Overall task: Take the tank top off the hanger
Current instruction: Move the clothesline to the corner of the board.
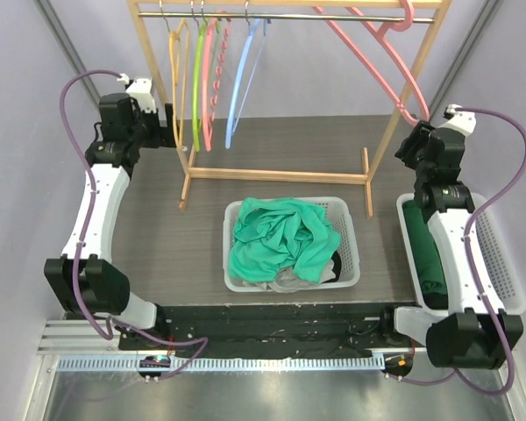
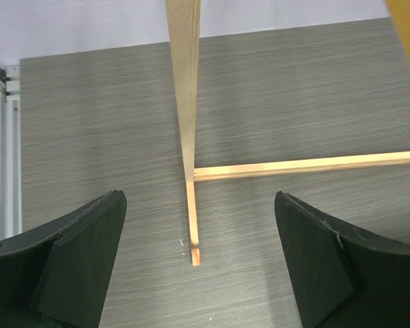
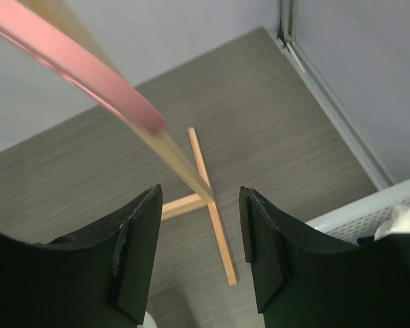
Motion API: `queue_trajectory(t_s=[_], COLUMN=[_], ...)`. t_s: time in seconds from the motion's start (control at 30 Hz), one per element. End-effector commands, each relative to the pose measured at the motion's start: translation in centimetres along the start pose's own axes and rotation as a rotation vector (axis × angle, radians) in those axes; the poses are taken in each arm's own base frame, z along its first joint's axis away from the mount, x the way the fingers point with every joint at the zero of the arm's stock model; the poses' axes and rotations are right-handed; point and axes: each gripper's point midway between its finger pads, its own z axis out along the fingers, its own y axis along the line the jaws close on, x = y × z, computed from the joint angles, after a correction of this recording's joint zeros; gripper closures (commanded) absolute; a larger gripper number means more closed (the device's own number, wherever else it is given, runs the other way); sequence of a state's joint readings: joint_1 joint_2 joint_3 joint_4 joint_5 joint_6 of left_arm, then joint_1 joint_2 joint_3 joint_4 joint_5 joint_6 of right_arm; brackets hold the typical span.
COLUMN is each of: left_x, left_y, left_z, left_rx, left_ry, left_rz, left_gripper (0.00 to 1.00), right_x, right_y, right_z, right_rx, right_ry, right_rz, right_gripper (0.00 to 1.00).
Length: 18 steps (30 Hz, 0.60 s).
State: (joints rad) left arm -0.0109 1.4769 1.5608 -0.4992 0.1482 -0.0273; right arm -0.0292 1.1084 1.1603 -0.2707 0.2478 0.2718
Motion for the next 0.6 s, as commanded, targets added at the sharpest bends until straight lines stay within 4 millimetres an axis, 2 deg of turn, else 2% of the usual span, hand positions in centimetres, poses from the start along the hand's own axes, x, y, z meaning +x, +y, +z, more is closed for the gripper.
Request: queue_trajectory(t_s=[0.0,0.1,0.13,0.2,0.23,0.33,0.43,0.57], left_x=[-1.3,-1.1,-0.7,-0.5,-0.6,-0.3,-0.4,-0.3], left_y=[-0.8,-0.9,-0.9,-0.9,-1.1,-1.2,-1.5,-1.8], left_z=[1.6,2.8,3.4,3.8,4.0,4.7,5.2,5.7], left_rx=[0.056,0.071,0.074,0.081,0.088,0.099,0.106,0.115], left_ry=[-0.054,-0.039,-0.027,-0.022,-0.026,-0.017,-0.017,-0.010], left_rz=[-0.029,-0.040,-0.044,-0.051,-0.056,-0.068,-0.070,-0.069], left_gripper=[0.06,0.07,0.07,0.08,0.08,0.08,0.09,0.10], right_x=[-0.6,1.3,2.5,2.7,4.1,4.9,7.8,10.6], right_y=[0.4,1.1,1.0,1.6,1.3,0.7,0.3,-0.3], right_z=[1.2,2.3,2.4,2.4,2.5,3.3,4.4,5.8], right_rx=[-0.062,-0.106,-0.110,-0.155,-0.150,-0.129,-0.107,-0.073], right_ry=[-0.028,0.014,0.034,0.012,0.026,0.013,0.068,0.124], right_rz=[0.092,0.088,0.087,0.085,0.081,0.076,0.077,0.102], right_gripper=[0.44,0.44,0.44,0.41,0.40,0.40,0.42,0.50])
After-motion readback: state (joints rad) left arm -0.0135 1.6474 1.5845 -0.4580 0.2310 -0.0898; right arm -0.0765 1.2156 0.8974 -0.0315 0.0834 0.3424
